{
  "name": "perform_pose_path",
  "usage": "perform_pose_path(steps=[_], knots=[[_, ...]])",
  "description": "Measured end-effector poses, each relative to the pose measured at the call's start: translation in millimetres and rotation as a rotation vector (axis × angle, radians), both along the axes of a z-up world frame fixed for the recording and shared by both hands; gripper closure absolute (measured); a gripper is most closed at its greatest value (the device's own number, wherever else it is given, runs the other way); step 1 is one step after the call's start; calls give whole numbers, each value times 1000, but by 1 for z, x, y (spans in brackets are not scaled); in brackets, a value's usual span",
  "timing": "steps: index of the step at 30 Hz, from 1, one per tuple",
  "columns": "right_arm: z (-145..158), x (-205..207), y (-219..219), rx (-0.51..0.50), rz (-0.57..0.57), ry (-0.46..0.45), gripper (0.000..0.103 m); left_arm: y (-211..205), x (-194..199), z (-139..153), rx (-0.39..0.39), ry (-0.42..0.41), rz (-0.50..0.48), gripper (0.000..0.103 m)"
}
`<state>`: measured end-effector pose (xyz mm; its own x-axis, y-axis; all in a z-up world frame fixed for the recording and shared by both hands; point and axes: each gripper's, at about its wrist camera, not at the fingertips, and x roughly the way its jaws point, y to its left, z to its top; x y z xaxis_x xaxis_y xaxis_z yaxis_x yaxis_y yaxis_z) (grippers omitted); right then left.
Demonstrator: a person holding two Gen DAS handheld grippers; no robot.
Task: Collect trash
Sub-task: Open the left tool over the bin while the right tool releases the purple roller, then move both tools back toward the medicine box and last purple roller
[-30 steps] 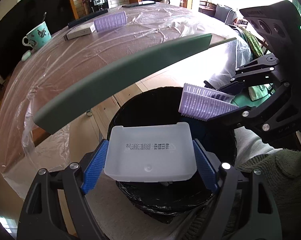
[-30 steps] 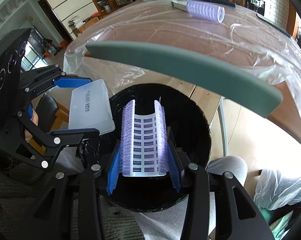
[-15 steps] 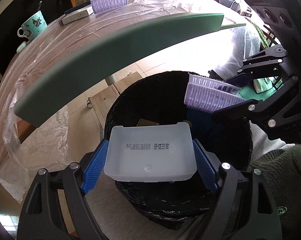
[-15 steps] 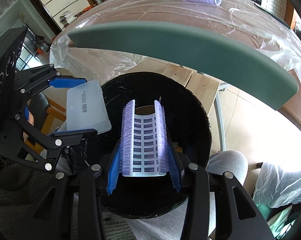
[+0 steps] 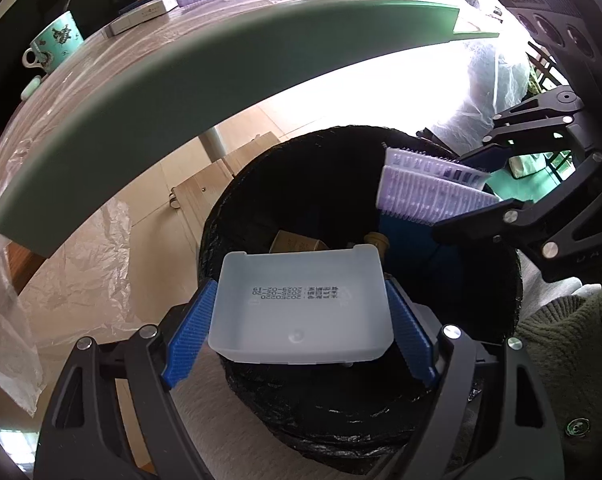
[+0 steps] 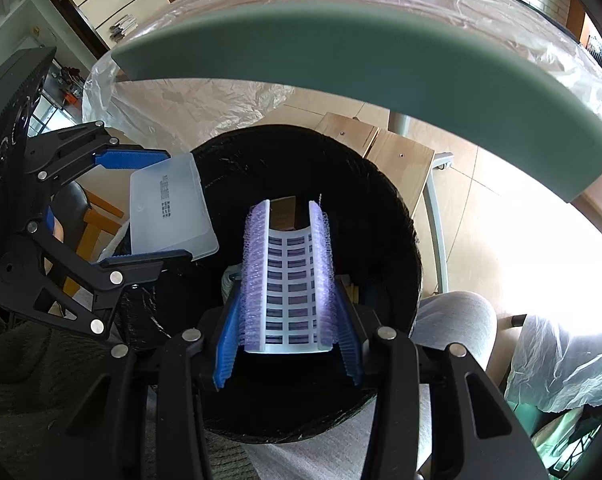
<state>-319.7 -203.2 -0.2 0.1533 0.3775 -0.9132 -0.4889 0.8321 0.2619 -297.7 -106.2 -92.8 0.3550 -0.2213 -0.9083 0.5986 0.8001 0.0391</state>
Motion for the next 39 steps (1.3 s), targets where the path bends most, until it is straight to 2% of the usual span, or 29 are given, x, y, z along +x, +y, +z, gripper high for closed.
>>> perform_pose_path(steps=[1, 3, 4, 7, 10, 12, 13, 14, 15, 17, 19, 21, 25, 29, 34, 36, 39], knots=[[1, 1, -1, 6, -3, -4, 59, 0, -1, 1, -17, 2, -16, 20], [7, 1, -6, 28, -16, -13, 35, 2, -1, 4, -36, -9, -13, 17], [12, 0, -10, 42, -26, -30, 32, 4, 0, 5, -44, -7, -6, 15], [36, -4, -23, 62, -18, -91, 31, 16, 2, 19, -79, 5, 17, 13], [78, -10, -35, 103, 19, -210, 28, 32, 1, 64, -211, -19, 13, 13], [99, -7, -39, 102, 14, -292, 17, 46, 5, 107, -331, -71, -6, 10], [112, 0, -40, 98, 1, -343, 15, 49, 9, 124, -362, -110, -9, 6], [121, 10, -41, 90, -18, -380, 12, 55, 17, 145, -369, -190, 14, 1], [128, 24, -40, 71, -40, -412, 11, 57, 24, 157, -352, -250, 39, 1], [133, 53, -36, 13, -67, -464, 11, 58, 55, 171, -250, -363, 88, 1], [129, 84, -28, -18, -49, -465, 11, 59, 89, 169, -198, -373, 106, 1], [121, 112, -21, -38, -23, -461, 11, 58, 136, 157, -157, -306, 106, 1], [105, 167, -3, -58, 30, -406, 11, 54, 197, 134, -124, -198, 80, 1], [90, 196, 11, -95, 91, -385, 12, 40, 229, 114, -82, -175, 40, 1], [81, 221, 13, -51, 99, -329, 17, 26, 255, 96, -59, -128, -17, 1], [78, 228, 18, -47, 104, -311, 22, 22, 263, 91, -61, -124, -25, 1], [77, 226, 18, -33, 110, -298, 23, 19, 276, 87, -99, -80, -44, 2]])
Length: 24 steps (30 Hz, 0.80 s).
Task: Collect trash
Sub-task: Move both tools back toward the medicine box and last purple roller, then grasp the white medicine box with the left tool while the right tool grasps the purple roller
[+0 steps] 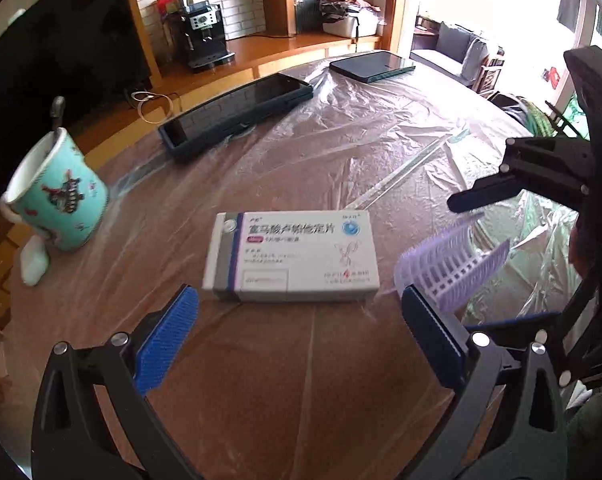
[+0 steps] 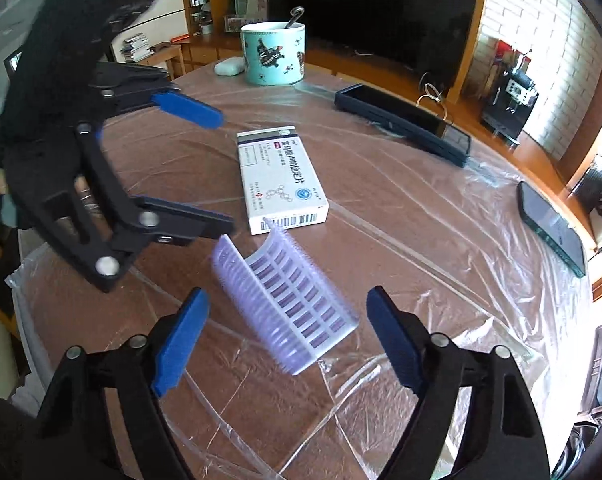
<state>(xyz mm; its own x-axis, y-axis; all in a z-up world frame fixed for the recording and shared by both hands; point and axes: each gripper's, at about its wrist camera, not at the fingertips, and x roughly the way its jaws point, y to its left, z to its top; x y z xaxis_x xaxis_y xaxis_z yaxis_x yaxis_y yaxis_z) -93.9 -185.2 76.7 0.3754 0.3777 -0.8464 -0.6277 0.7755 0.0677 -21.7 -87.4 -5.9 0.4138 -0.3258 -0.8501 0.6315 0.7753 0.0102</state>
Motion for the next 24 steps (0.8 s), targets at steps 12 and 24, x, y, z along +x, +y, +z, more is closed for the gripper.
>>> perform_pose_path(steps=[12, 24], knots=[[-3, 5, 6, 4, 17, 3, 23, -8, 14, 7, 47, -72, -46, 1], [-10, 11, 14, 0, 47, 43, 36, -20, 36, -12, 126, 8, -139, 1]])
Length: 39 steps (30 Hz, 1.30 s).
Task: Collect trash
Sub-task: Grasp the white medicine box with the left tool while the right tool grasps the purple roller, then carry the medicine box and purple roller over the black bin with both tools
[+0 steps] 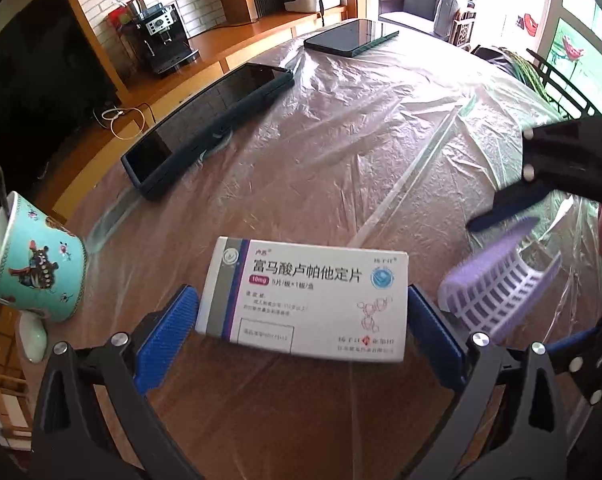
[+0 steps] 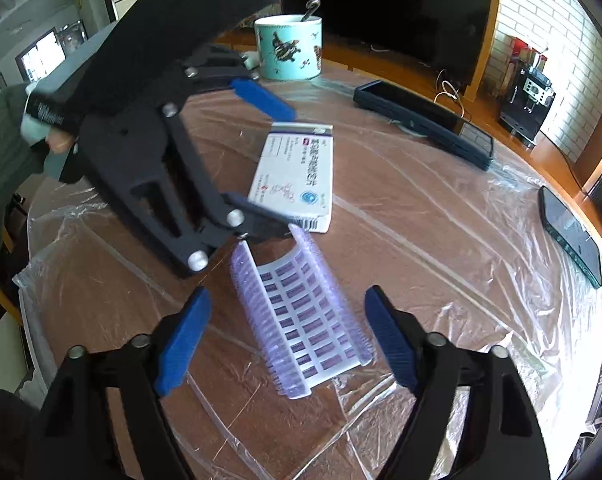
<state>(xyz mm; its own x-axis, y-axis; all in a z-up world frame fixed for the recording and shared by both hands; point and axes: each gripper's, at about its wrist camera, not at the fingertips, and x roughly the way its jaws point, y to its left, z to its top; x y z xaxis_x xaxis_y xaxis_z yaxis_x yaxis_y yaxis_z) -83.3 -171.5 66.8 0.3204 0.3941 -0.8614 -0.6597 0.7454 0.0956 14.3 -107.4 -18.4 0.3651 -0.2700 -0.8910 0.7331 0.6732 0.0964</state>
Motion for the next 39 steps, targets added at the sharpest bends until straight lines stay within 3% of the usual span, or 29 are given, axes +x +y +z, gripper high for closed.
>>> perform_pose_path(steps=[3, 6, 14, 20, 39], knots=[[0, -3, -3, 2, -18, -19, 47, 4, 6, -3, -52, 46, 40, 2], [1, -1, -12, 43, -51, -3, 60, 9, 4, -5, -86, 40, 65, 3], [8, -7, -33, 112, -147, -4, 61, 11, -10, 2, -58, -51, 162, 3], [16, -5, -44, 126, -239, 35, 61, 17, -25, 12, -57, -44, 257, 3], [32, -41, -45, 196, -275, 28, 61, 29, -106, 49, -124, -128, 398, 3]])
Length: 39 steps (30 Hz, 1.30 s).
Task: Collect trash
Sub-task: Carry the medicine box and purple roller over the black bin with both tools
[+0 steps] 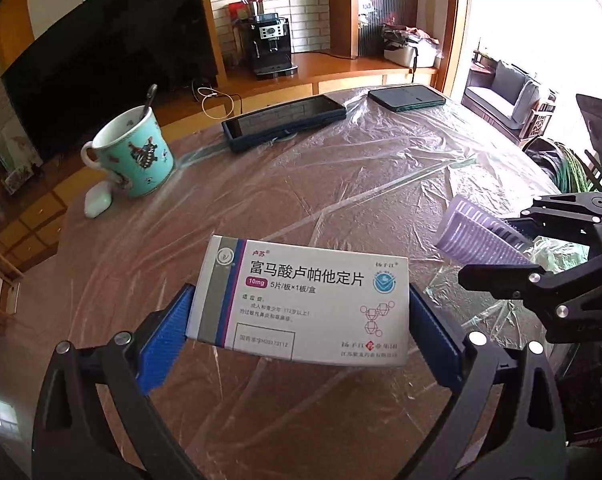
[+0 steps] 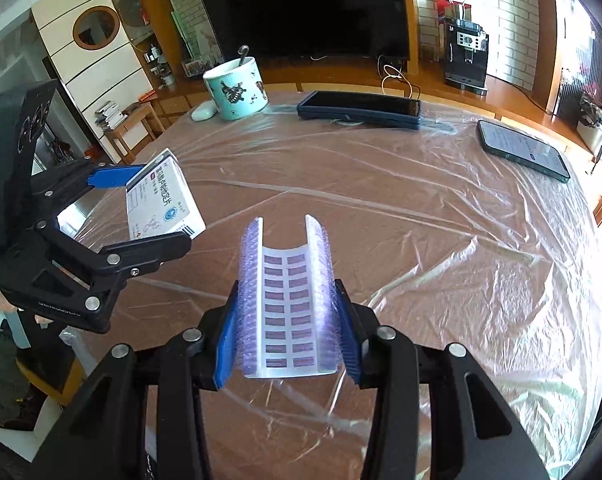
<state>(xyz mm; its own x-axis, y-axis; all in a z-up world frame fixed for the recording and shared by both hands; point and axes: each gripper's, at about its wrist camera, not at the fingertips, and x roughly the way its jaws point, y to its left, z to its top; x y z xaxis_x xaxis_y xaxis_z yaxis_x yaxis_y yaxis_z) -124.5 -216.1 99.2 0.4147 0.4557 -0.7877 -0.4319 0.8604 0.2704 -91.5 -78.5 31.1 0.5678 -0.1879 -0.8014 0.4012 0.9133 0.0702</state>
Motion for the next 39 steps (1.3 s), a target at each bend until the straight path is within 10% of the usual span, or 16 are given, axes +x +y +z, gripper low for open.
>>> perform_pose_path(steps=[39], knots=[[14, -158, -15, 38, 171, -10, 60, 5, -175, 5, -111, -11, -199, 3]])
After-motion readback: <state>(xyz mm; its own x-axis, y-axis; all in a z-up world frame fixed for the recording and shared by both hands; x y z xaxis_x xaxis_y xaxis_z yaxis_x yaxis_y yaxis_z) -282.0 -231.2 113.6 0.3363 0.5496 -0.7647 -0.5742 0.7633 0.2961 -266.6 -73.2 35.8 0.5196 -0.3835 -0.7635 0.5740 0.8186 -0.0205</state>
